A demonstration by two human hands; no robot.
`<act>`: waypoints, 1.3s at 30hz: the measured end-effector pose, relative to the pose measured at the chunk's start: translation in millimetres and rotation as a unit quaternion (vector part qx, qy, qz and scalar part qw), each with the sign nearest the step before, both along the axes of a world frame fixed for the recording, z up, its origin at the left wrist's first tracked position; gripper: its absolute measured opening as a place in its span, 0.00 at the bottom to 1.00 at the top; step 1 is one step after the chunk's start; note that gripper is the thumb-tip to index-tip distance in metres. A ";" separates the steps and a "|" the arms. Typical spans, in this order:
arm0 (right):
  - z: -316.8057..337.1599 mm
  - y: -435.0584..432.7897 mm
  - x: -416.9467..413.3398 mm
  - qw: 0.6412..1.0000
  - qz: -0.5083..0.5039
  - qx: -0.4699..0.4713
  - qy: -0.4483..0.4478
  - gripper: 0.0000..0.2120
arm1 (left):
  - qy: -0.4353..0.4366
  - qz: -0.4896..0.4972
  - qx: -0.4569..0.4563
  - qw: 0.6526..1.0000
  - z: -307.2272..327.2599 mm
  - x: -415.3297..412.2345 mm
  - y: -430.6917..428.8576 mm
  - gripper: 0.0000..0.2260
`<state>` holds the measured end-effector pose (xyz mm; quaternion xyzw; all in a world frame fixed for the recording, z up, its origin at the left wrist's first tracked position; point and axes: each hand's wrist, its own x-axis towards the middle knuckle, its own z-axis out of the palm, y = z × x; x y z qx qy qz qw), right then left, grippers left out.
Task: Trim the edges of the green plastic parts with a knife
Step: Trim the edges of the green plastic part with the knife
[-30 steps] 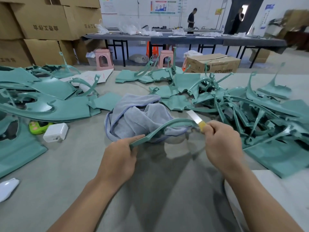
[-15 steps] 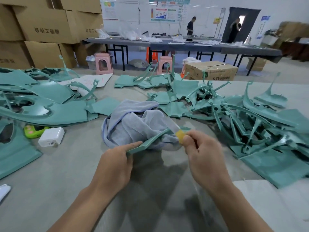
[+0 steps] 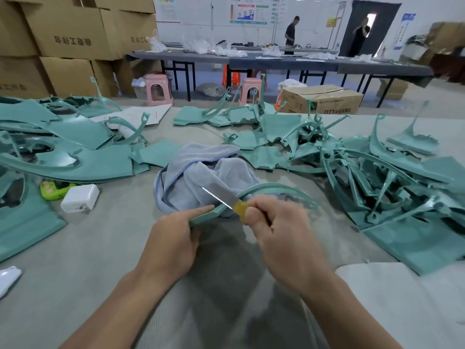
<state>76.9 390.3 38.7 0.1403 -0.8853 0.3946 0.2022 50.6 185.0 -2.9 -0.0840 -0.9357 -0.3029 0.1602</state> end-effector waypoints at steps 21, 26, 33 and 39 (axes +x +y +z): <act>-2.7 63.0 -22.0 0.949 -0.300 -0.037 -0.085 0.17 | -0.008 0.013 0.007 1.000 5.0 1.8 1.0 0.21; 2.0 11.2 -1.7 0.999 -0.008 -0.038 0.001 0.14 | -0.020 0.021 -0.004 1.000 9.4 3.3 2.7 0.21; -10.9 67.7 -24.0 0.893 -0.395 -0.071 -0.204 0.16 | -0.030 0.030 -0.001 0.999 13.5 5.3 4.2 0.21; 1.8 4.1 -1.6 0.998 -0.046 -0.045 -0.002 0.15 | -0.021 0.027 -0.012 0.999 11.0 3.1 1.9 0.16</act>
